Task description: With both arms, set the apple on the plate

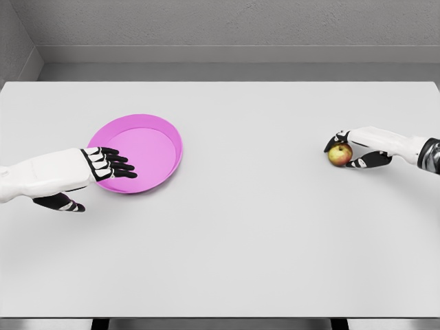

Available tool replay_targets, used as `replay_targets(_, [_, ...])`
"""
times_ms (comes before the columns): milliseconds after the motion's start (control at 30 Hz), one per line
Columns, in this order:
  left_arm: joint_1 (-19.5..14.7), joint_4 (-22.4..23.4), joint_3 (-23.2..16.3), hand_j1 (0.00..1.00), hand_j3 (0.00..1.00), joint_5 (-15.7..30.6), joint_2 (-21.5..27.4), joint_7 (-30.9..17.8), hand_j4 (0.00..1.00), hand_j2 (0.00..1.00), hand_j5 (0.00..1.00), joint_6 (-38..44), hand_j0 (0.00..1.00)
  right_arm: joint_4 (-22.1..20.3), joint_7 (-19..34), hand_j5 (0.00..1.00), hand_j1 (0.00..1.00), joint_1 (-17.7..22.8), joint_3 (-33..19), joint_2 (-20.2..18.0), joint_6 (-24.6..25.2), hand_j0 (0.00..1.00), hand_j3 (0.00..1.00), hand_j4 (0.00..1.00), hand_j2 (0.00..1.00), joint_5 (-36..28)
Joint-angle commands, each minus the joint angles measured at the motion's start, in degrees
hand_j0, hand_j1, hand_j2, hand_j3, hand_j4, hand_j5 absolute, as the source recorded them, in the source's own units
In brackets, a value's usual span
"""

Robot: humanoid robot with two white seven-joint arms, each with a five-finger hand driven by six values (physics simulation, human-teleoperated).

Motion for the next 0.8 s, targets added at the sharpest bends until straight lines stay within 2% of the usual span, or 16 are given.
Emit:
replay_targets(0, [0.0, -0.01, 0.03, 1.0, 1.0, 0.38, 0.05, 0.06, 1.0, 1.0, 1.0, 0.05, 1.0, 0.06, -0.02, 0.59, 0.59, 0.0, -0.05, -0.01, 0.15, 0.59, 0.59, 0.59, 0.59, -0.46])
replay_targets(233, [-0.09, -0.01, 0.03, 1.0, 1.0, 0.38, 0.05, -0.03, 1.0, 1.0, 1.0, 0.05, 1.0, 0.06, -0.02, 0.59, 0.59, -0.26, -0.22, 0.78, 0.15, 0.59, 0.59, 0.59, 0.59, -0.9])
replay_targets(400, [-0.18, 0.08, 0.03, 1.0, 1.0, 0.38, 0.05, 0.06, 1.0, 1.0, 1.0, 0.05, 1.0, -0.03, -0.02, 0.54, 0.54, -0.79, -0.31, 1.66, 0.15, 0.54, 0.54, 0.54, 0.54, -3.1])
replay_targets(500, [-0.18, 0.08, 0.03, 1.0, 1.0, 0.38, 0.14, 0.06, 1.0, 1.0, 1.0, 0.05, 1.0, -1.96, -0.02, 0.5, 0.5, -1.05, -0.31, 3.07, 0.15, 0.5, 0.5, 0.5, 0.5, -4.59])
replay_targets(567, [-0.18, 0.08, 0.03, 1.0, 1.0, 0.38, 0.05, 0.06, 1.0, 1.0, 1.0, 0.05, 1.0, -7.66, -0.02, 0.48, 0.48, -0.97, 0.21, 4.48, 0.15, 0.48, 0.48, 0.48, 0.48, -4.59])
replay_targets(600, [-0.18, -0.01, 0.03, 1.0, 1.0, 0.38, 0.14, -0.03, 1.0, 1.0, 1.0, 0.05, 1.0, -12.23, -0.02, 0.48, 0.48, -0.88, 1.44, 4.48, 0.15, 0.48, 0.48, 0.48, 0.48, -4.59])
replay_targets(667, [-0.18, 0.08, 0.03, 1.0, 1.0, 0.38, 0.14, -0.03, 1.0, 1.0, 1.0, 0.05, 1.0, -18.83, -0.02, 0.48, 0.48, -0.97, 6.18, 4.56, 0.15, 0.48, 0.48, 0.48, 0.48, -4.59])
replay_targets(767, [-0.18, -0.01, 0.03, 1.0, 1.0, 0.38, 0.14, 0.06, 1.0, 1.0, 1.0, 0.05, 1.0, -24.81, -0.02, 0.48, 0.48, -0.97, 10.41, 4.74, 0.15, 0.48, 0.48, 0.48, 0.48, -4.51])
